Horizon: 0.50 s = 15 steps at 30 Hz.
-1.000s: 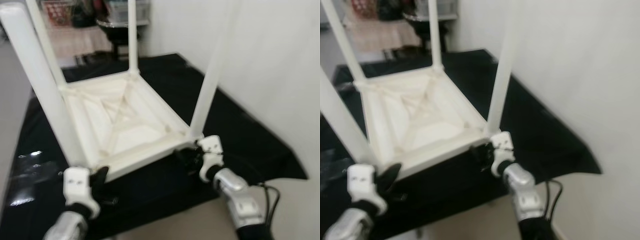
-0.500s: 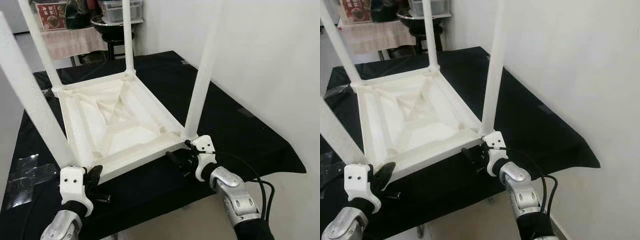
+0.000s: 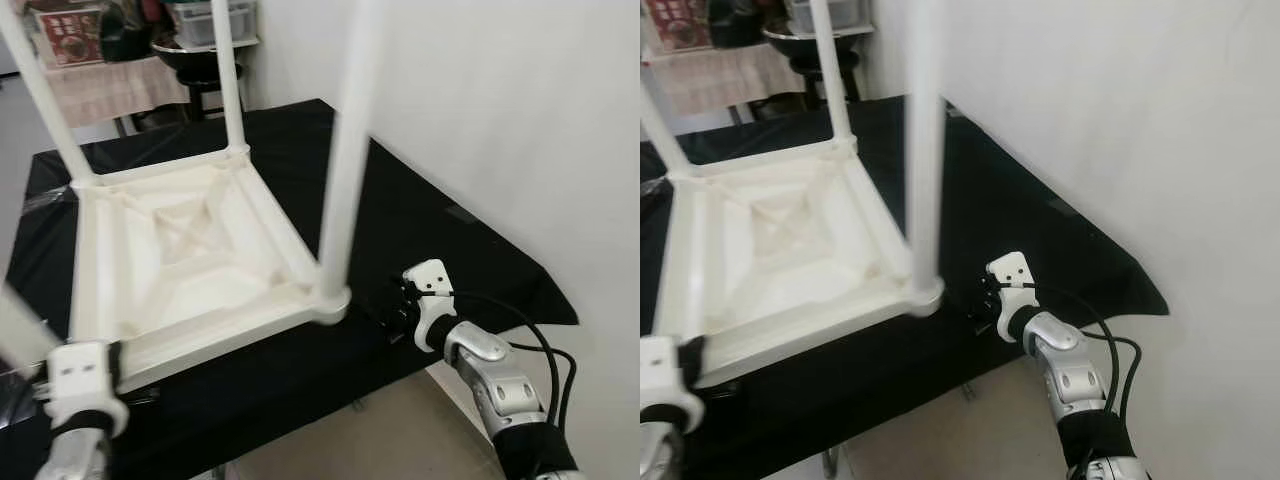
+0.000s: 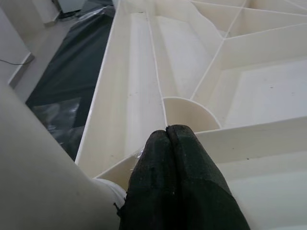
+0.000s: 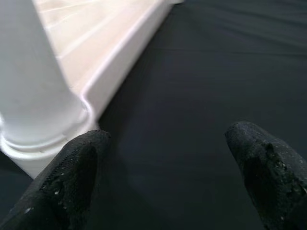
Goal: Building children table
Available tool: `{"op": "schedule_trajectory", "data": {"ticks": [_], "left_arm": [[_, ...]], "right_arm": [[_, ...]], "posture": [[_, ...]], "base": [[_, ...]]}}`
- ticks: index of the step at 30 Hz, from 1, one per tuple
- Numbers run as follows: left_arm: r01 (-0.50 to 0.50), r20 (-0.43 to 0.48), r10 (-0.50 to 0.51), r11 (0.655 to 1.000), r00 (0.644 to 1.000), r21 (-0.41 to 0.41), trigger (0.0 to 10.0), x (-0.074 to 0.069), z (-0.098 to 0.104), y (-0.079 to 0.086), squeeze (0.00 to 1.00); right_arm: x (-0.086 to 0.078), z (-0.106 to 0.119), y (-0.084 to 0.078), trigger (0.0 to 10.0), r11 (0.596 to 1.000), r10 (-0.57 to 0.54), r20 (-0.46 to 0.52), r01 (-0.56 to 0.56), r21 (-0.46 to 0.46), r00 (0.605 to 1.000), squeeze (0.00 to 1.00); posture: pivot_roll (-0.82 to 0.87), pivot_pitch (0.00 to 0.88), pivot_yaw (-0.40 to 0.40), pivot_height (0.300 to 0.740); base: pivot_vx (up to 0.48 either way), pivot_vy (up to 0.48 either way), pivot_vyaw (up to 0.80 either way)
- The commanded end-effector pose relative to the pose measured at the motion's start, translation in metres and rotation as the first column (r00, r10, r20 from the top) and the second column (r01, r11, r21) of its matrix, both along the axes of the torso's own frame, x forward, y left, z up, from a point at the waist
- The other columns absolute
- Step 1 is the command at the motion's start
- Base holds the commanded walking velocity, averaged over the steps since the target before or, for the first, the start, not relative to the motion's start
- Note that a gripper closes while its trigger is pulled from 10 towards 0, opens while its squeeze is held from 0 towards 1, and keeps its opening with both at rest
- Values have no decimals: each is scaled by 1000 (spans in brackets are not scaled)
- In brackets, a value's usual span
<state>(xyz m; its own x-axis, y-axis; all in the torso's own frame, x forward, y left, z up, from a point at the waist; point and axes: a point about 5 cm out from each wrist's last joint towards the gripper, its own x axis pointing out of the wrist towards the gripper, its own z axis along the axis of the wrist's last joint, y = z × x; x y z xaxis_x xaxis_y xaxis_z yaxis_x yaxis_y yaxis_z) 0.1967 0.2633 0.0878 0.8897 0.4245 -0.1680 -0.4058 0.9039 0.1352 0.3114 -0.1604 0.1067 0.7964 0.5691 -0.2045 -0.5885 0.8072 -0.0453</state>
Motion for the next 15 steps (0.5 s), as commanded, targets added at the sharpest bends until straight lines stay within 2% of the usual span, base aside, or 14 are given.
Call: {"op": "schedule_trajectory", "data": {"ticks": [1,3,6,7,10,11,15], "left_arm": [[-70,-86,71,997,994,14,10000,-10,-13,11,0],[-76,-82,76,997,994,2,10000,-10,-14,12,0],[-64,-71,63,998,995,-11,10000,-8,-13,9,0],[-21,-47,19,999,999,-38,10000,-3,-12,1,0],[2,-35,-4,999,999,-53,10000,-1,-12,-3,0],[69,-11,-70,995,998,-74,10000,3,-10,-13,0],[126,11,-126,988,992,-87,10000,6,-7,-22,0]], "right_arm": [[-3,0,4,10000,999,40,-7,-39,19,999,0],[-6,1,5,10000,996,89,-2,-89,15,996,0],[-6,1,4,10000,996,88,4,-88,11,996,0],[-6,1,6,10000,996,87,4,-87,15,996,0],[-7,1,8,10000,995,96,-2,-96,23,995,0],[-13,-3,8,10000,989,148,-26,-148,-2,989,0],[-18,-7,3,10000,980,193,-57,-195,-32,980,0]], "posture": [[71,36,-31,740],[70,34,-31,740],[71,33,-33,740],[68,33,-32,740],[68,33,-32,740],[69,36,-28,740],[70,38,-26,740]], "base": [[0,0,0],[0,0,0],[0,0,0],[0,0,0],[0,0,0],[0,0,0],[0,0,0]]}}
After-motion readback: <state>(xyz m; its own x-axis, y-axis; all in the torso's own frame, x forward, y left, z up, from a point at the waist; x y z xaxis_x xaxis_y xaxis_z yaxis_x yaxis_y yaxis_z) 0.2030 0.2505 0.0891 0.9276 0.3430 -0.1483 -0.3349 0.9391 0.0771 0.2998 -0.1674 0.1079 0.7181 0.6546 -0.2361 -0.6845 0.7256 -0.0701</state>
